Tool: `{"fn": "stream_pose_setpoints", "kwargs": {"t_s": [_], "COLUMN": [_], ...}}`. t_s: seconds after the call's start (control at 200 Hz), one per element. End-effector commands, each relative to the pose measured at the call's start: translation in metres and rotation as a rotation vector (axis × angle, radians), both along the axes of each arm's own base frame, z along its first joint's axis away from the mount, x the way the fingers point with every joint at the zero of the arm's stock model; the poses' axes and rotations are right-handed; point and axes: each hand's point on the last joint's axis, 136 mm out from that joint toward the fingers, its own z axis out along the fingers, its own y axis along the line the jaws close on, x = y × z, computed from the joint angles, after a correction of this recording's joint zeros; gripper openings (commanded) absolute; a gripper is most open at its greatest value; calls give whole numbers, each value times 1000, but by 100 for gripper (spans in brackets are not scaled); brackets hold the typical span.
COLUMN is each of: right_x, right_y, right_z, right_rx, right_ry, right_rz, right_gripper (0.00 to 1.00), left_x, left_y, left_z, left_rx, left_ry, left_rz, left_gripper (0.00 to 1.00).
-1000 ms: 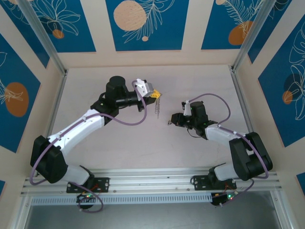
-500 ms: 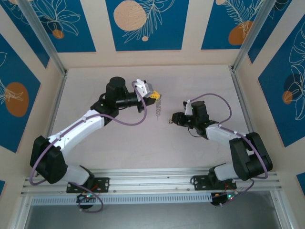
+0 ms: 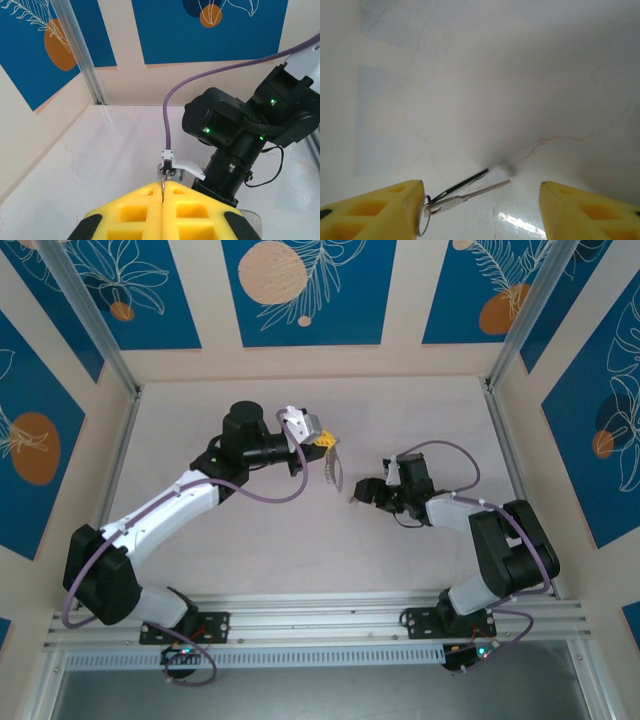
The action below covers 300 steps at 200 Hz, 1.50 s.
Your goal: Put the keys on the keyring
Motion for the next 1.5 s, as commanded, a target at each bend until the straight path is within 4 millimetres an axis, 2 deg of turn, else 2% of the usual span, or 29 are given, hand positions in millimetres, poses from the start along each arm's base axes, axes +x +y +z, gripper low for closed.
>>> {"fn": "stream_pose_setpoints", "kwargs": {"t_s": [0.0, 0.21, 0.315, 0.36, 0.38, 0.395, 0.41, 0.565, 0.58, 0.6, 0.645, 0.665, 0.69, 0.75, 0.94, 1.215, 1.34, 1.435, 1.495], "right_x": [7, 9, 9, 10, 11, 11, 12, 11, 12, 12, 13, 13, 14, 15, 15, 10, 12, 19, 24], "right_y": [5, 9, 6, 1, 0, 0, -1, 2, 2, 2, 2, 2, 1, -1, -3, -13, -12, -9, -7], "right_z": [18, 43, 54, 50, 48, 47, 46, 52, 53, 55, 57, 58, 59, 58, 46, 23, 33, 57, 78], "right_rx": [38, 88, 77, 41, 30, 26, 26, 99, 101, 104, 110, 109, 106, 92, 81, 15, 36, 84, 116], "right_ry": [-16, -76, -105, -74, -62, -57, -53, -81, -83, -85, -91, -94, -95, -89, -53, -1, -28, -85, -139], "right_rz": [16, 33, 29, 19, 19, 22, 21, 35, 34, 34, 31, 28, 21, 12, 5, -36, -35, -16, 6], "right_gripper": [65, 67, 64, 55, 37, 15, 1, 0, 4, 15, 47, 57, 65, 77, 79, 77, 76, 73, 67], "left_x": [-13, -13, -13, -13, -13, -13, -13, -14, -14, -14, -14, -14, -14, -14, -14, -16, -18, -19, -20], "left_y": [0, 0, 0, 0, 0, 0, 0, 0, 0, 1, 1, 1, 1, 1, 1, 2, 3, 3, 2], "left_z": [18, 17, 18, 19, 19, 19, 18, 19, 19, 19, 19, 18, 19, 18, 17, 16, 15, 14, 13], "left_rx": [-39, -40, -41, -41, -42, -42, -41, -43, -43, -42, -42, -41, -41, -39, -38, -35, -33, -27, -22], "left_ry": [-24, -19, -20, -22, -21, -20, -18, -19, -19, -19, -20, -19, -21, -20, -18, -20, -18, -14, -10], "left_rz": [-29, -30, -30, -30, -31, -31, -31, -32, -32, -32, -32, -31, -32, -32, -32, -31, -34, -44, -54], "left_gripper": [0, 0, 0, 0, 0, 0, 0, 0, 0, 0, 0, 0, 0, 0, 0, 0, 0, 0, 0]}}
